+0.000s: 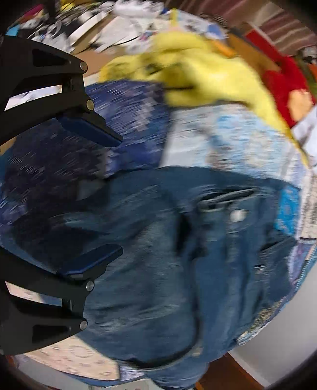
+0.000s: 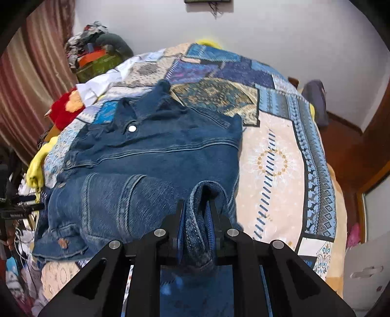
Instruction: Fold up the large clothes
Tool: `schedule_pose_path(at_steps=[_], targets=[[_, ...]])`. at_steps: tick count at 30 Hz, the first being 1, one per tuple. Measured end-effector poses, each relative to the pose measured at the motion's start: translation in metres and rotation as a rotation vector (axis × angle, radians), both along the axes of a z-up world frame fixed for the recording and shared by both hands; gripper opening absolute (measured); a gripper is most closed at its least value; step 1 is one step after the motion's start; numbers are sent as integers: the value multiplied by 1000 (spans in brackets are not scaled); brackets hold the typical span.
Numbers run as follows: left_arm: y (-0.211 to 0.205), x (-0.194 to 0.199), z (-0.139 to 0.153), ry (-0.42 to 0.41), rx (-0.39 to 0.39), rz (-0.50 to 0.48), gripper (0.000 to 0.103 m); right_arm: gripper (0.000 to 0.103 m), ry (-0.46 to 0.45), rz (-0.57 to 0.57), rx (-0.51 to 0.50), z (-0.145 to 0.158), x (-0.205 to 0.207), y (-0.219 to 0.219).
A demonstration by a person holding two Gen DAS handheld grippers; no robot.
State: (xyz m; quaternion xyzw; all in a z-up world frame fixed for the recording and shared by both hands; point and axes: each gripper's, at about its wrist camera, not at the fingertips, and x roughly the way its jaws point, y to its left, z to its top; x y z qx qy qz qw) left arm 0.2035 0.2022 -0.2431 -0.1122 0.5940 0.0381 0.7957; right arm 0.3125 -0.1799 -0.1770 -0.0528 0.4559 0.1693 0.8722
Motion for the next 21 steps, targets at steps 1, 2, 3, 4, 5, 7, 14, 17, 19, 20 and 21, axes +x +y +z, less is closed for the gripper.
schedule_pose_path(at_steps=[1,2,3,4,5,7,14,17,19,20,21], targets=[[-3,-5,-2,7,-12,-2,82,12,-5,4,1,2,-5,0],[-7,-13,-8,17,-40,-5,82,12,-10,8,2,6,-11,0],[-9,-18,-13,26,-64,-8,82,12,-13,9,1,8,-14,-1],[-12,-22,-18,35,-84,-14,82,12,-17,13,2,10,-19,-3],[-14,-24,-22,42,-95,-16,82,12,-18,16,4,11,-21,-3],[-17,-27,-35,68,-124,-4,83,12,-12,19,21,12,-26,-8],[-20,-25,-48,44,-243,21,60,12,-31,30,-2,5,-41,-16],[-39,-20,-36,0,-164,-39,35,42,-80,5,-90,-2,-47,-16],[-54,-19,-28,-24,-73,-75,17,74,-135,-14,-123,-2,-52,-21],[-58,-17,-25,-32,-36,-82,17,74,-127,-3,-103,-2,-54,-24],[-61,-16,-19,-44,-14,-85,15,74,-103,4,-72,-2,-54,-28]])
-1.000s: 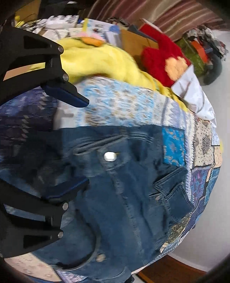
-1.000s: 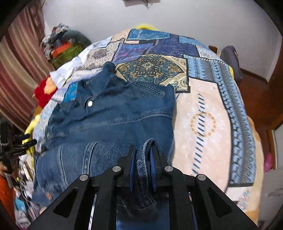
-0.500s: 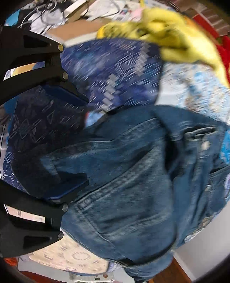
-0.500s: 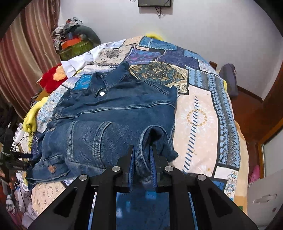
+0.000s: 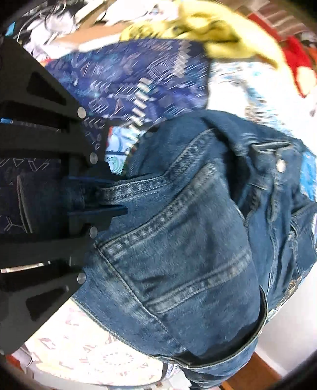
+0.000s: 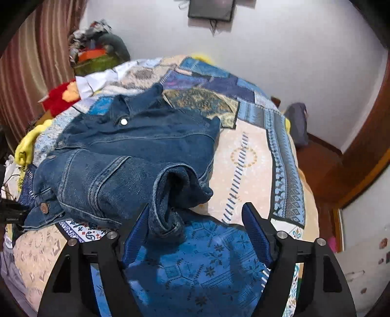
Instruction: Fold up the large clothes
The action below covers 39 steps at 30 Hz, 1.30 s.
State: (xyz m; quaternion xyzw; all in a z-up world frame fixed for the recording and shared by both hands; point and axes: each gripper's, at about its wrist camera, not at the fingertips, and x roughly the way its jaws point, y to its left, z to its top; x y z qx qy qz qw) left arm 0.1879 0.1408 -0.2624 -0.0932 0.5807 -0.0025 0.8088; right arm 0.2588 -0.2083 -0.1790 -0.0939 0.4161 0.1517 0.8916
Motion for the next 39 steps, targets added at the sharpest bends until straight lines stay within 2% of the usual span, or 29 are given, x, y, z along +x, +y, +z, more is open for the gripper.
schedule_pose_path(at_steps=[4,6,10,14,17,19,22,25,29,34,39], targets=[[-4,7,30,-82,5,14,15,74,86,30,156,3,-1,-14],[-6,10,43,-117,5,20,15,74,108,45,195,-1,-2,-11],[-5,13,64,-177,35,9,15,74,121,47,206,-12,5,7],[1,18,74,-206,55,10,14,71,178,14,233,-32,29,20],[8,25,81,-233,51,27,14,53,228,-47,306,-41,43,17],[9,34,91,-259,47,30,14,34,240,-32,314,-35,46,15],[8,47,110,-323,57,8,14,22,197,10,308,-12,44,16],[9,68,127,-371,51,2,13,19,118,43,309,13,45,19],[19,106,149,-422,20,33,13,18,51,61,304,37,66,28],[43,174,152,-426,21,119,13,17,26,33,260,30,126,49],[73,231,117,-347,98,207,12,16,54,-48,236,6,197,57]])
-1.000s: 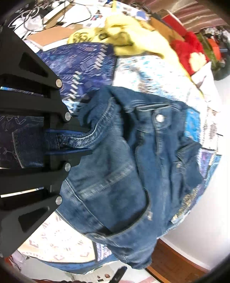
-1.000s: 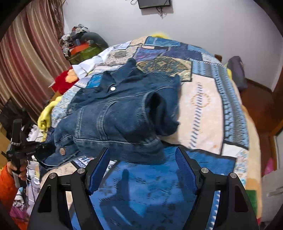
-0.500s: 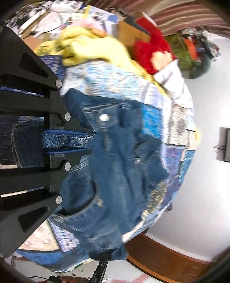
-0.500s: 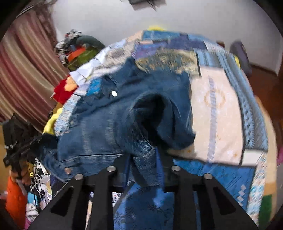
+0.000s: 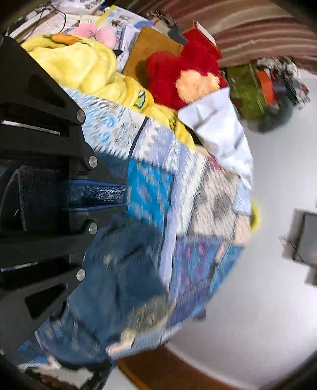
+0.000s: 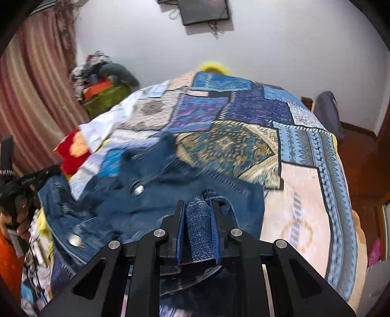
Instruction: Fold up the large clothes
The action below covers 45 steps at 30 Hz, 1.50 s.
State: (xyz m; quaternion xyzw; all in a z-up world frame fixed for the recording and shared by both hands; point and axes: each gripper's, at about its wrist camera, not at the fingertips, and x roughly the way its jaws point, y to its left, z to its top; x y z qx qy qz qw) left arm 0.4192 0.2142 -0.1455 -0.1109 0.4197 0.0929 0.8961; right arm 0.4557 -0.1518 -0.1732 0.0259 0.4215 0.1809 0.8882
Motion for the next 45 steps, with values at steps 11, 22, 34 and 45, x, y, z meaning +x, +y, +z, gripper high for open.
schedule_pose_path(at_steps=[11,22,34,45], targets=[[34,52,-111,238,64,101,21,8,128,-208,-43,-60,85,-50],[27,4,1,45,132,11,79,8,3,23,-79,10,9,-38],[-48,-29,-67,256,279,-309,90,8,203,352,-223,-56,-39,45],[-9,80,-89,322,241,-167,97,8,277,160,-107,-67,87,45]])
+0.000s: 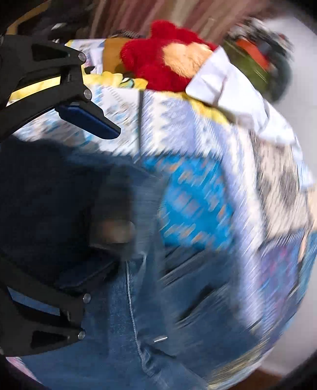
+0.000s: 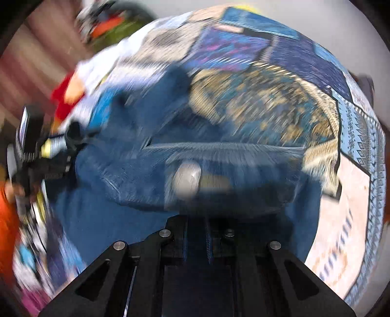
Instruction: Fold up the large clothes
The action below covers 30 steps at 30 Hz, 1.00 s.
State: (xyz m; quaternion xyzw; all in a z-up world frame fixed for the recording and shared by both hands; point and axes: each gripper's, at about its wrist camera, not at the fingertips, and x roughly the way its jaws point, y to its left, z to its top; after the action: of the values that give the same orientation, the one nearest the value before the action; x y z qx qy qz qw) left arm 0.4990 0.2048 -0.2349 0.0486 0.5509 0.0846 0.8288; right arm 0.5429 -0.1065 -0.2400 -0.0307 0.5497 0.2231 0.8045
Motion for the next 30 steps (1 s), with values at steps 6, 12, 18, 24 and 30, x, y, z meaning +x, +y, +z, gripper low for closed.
schedule_pose_path(at_steps=[6,12,18,24,30], targets=[[41,10,-16,-3,-61,143,102,8,23,-101,47,-13,28,-17],[53,-18,44,-172,-83,209,99,8,-135,-57,-92,15,-10,-14],[53,-46,81,-228,-186,180,99,8,-195,57,-75,44,-49,0],[-25,-64,56,-134,-177,-52,99,8,-132,213,35,34,-86,66],[-76,-57,-9,-14,29,-156,99,8,39,286,-18,-25,-77,126]])
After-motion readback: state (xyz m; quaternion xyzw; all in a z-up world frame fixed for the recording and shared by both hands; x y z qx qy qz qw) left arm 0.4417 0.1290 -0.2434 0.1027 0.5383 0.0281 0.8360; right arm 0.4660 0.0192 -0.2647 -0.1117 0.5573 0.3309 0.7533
